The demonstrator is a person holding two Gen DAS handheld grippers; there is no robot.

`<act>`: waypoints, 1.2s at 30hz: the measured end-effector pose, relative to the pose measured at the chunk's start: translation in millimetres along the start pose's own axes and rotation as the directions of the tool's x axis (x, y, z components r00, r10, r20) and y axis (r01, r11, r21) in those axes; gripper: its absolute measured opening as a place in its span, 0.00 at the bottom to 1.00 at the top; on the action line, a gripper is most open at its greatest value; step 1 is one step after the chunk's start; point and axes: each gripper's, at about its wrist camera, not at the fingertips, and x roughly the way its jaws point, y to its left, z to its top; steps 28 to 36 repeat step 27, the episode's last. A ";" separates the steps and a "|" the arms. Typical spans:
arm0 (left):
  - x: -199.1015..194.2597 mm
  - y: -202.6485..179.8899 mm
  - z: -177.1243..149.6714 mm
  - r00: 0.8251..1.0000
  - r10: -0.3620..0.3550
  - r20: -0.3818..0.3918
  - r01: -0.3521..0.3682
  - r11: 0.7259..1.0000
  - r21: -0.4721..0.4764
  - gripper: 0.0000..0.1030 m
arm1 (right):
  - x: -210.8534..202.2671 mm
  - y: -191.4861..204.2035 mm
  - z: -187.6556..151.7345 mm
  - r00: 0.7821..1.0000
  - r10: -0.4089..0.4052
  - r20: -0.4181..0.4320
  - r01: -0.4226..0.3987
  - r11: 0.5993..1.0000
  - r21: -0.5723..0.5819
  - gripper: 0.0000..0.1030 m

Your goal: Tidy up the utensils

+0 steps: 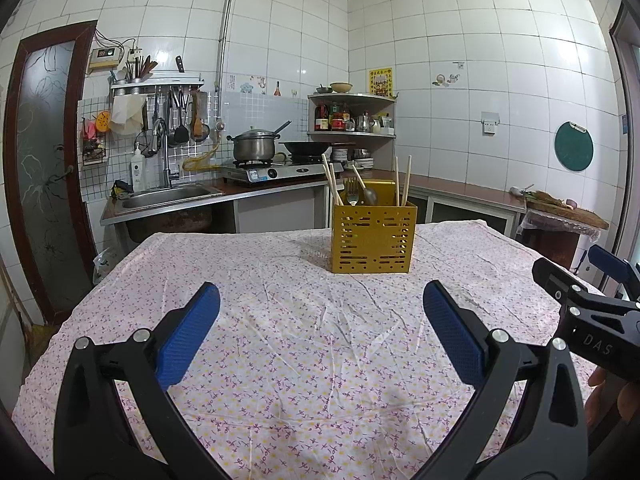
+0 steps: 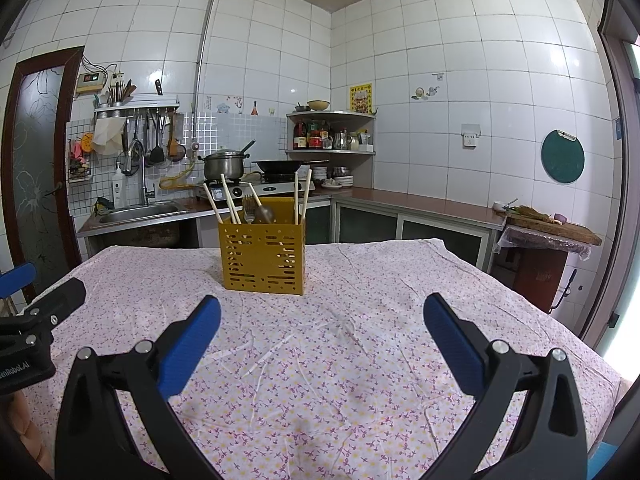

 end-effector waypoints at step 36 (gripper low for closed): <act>2.2 -3.9 -5.1 1.000 0.002 -0.005 -0.002 1.000 0.007 0.95 | 2.9 -0.2 -1.4 1.000 0.000 -0.006 0.000 1.000 0.000 0.96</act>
